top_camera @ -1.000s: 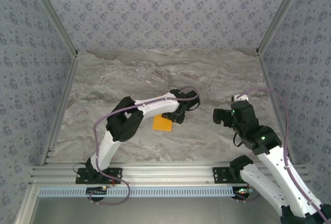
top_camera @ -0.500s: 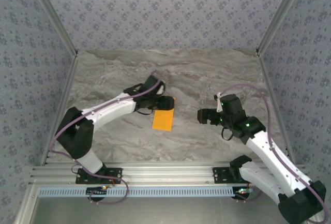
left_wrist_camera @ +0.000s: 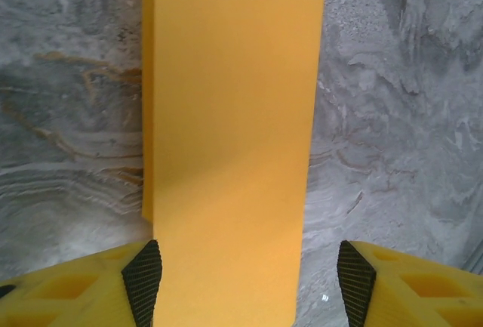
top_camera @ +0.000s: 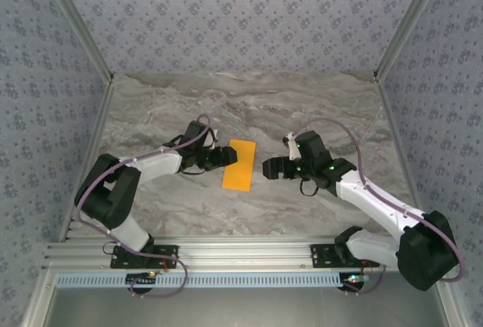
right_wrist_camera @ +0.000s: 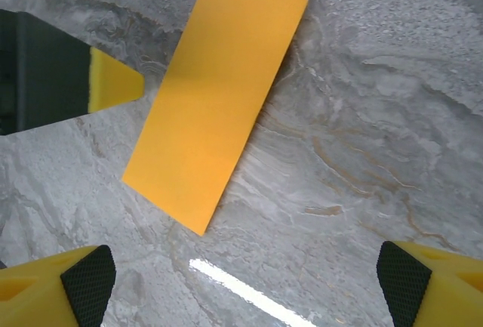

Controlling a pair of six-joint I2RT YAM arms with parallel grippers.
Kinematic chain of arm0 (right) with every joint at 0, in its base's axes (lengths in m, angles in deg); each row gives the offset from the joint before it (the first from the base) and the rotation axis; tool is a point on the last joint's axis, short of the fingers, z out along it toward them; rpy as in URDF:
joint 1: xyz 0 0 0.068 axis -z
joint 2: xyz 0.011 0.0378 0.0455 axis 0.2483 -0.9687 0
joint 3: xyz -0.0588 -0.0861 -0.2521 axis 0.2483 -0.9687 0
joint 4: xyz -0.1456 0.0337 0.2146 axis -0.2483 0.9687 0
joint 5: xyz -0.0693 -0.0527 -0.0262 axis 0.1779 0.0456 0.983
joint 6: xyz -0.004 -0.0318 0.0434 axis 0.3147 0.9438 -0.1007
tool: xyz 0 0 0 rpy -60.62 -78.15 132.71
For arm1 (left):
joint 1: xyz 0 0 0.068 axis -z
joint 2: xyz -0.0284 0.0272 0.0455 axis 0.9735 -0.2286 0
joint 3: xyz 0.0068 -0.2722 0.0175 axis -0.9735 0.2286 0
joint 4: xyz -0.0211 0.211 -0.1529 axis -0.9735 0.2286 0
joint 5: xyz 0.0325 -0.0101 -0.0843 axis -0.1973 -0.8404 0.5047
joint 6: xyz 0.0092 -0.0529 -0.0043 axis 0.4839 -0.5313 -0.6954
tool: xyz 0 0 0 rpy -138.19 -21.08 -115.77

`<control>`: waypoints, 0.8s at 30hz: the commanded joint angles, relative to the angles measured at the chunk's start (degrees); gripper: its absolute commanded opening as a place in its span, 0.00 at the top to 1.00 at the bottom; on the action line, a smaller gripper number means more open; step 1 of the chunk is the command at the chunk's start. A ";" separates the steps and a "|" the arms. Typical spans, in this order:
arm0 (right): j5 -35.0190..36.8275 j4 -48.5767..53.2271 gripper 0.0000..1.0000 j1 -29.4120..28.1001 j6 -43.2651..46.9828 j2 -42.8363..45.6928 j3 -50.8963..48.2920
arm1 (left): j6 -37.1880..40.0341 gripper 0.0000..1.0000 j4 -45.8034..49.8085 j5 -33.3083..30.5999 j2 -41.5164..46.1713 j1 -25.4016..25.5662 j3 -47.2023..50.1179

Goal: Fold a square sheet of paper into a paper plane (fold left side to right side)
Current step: Turn over the paper at the center of the table, then third fold the triangle at the center of the table.

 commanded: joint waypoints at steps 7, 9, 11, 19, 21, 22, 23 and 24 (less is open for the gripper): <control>-0.91 -1.46 0.06 -1.01 -0.82 -0.17 1.19 | -0.62 0.35 -2.11 0.94 -3.62 -0.39 0.00; -0.79 -1.40 0.06 -1.17 -0.71 -0.18 1.08 | -0.36 0.34 -1.52 0.05 -3.11 -0.37 0.15; -0.62 -1.35 0.06 -1.28 -0.64 -0.17 0.97 | 0.15 0.33 -0.40 -1.10 -2.43 -0.39 0.15; -1.12 -2.38 0.06 -1.82 -0.61 -0.65 0.75 | 0.61 0.34 0.02 0.26 -2.60 -0.23 0.68; -1.39 -2.94 0.07 -2.28 -0.51 -0.91 0.65 | 0.29 0.37 -0.89 1.44 -3.24 -0.27 0.86; -1.35 -3.11 0.07 -2.57 -0.25 -1.05 0.66 | 0.18 0.38 -1.16 1.83 -3.59 -0.15 0.84; -1.16 -3.23 0.07 -2.98 0.17 -1.19 0.74 | 0.17 0.39 -1.42 2.13 -3.94 -0.15 0.81; -0.74 -3.19 0.08 -3.45 0.58 -1.38 0.81 | -0.04 0.40 -1.60 2.27 -4.17 -0.15 0.77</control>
